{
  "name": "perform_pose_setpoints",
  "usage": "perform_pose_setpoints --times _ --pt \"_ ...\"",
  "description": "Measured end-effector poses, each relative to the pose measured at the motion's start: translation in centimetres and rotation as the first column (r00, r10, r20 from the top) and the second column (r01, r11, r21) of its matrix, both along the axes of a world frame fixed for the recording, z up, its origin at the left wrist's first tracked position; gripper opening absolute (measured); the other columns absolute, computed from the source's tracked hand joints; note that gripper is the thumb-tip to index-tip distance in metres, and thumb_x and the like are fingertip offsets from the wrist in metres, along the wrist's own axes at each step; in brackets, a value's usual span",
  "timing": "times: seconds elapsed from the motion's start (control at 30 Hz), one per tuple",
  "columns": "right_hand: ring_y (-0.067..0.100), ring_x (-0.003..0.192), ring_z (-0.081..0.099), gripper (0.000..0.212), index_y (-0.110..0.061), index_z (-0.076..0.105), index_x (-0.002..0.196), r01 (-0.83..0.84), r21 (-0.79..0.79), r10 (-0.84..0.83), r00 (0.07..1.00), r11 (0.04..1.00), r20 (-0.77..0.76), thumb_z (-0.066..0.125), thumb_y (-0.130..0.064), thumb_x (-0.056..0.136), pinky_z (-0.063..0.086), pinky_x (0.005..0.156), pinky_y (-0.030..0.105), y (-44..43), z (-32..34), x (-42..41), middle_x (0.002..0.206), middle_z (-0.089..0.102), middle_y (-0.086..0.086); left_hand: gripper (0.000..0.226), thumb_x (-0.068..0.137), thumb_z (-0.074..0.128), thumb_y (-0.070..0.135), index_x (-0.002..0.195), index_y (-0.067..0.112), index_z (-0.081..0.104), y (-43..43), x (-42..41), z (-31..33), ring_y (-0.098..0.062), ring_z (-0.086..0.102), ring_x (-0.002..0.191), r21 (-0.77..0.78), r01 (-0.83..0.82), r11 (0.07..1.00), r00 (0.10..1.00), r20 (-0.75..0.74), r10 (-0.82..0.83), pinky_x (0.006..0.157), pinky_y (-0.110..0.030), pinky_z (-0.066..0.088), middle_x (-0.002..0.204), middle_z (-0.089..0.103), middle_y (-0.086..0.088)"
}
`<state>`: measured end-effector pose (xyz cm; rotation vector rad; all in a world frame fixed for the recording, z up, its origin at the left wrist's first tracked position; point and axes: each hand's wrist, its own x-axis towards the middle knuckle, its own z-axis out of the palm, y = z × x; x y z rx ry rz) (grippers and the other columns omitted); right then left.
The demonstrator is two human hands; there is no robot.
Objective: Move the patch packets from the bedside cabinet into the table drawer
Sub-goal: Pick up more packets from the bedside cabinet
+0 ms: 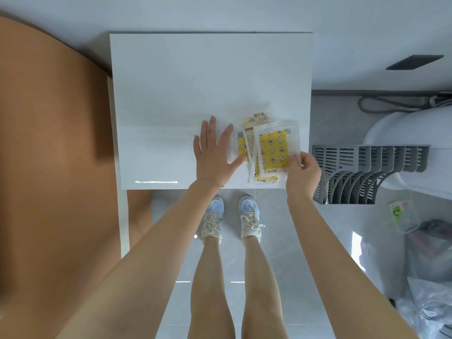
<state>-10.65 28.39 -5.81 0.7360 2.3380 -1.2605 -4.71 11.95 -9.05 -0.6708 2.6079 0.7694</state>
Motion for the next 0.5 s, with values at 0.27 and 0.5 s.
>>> perform_pose_setpoints --times 0.27,0.5 --pt "0.011 0.071 0.060 0.007 -0.017 0.052 0.100 -0.133 -0.105 0.145 0.982 0.986 0.121 0.045 -0.017 0.099 0.049 0.064 0.026 0.5 -0.4 -0.1 0.083 0.064 -0.007 0.040 0.087 0.055 0.041 0.114 0.012 0.058 2.7 -0.6 0.3 -0.025 0.020 0.145 0.226 -0.284 0.932 0.932 -0.165 0.324 0.112 -0.037 0.014 0.151 0.034 -0.008" --pt "0.016 0.075 0.060 0.012 -0.019 0.049 0.101 -0.250 -0.090 0.261 0.956 0.964 0.132 0.040 -0.013 0.100 0.050 0.065 0.030 -0.7 -0.2 1.0 0.089 0.065 -0.003 0.023 0.087 0.058 0.017 0.094 0.017 0.035 1.8 -2.3 2.0 -0.023 0.061 0.079 0.410 -0.528 0.743 0.758 -0.165 0.630 0.078 -0.044 0.051 0.079 0.058 0.007"
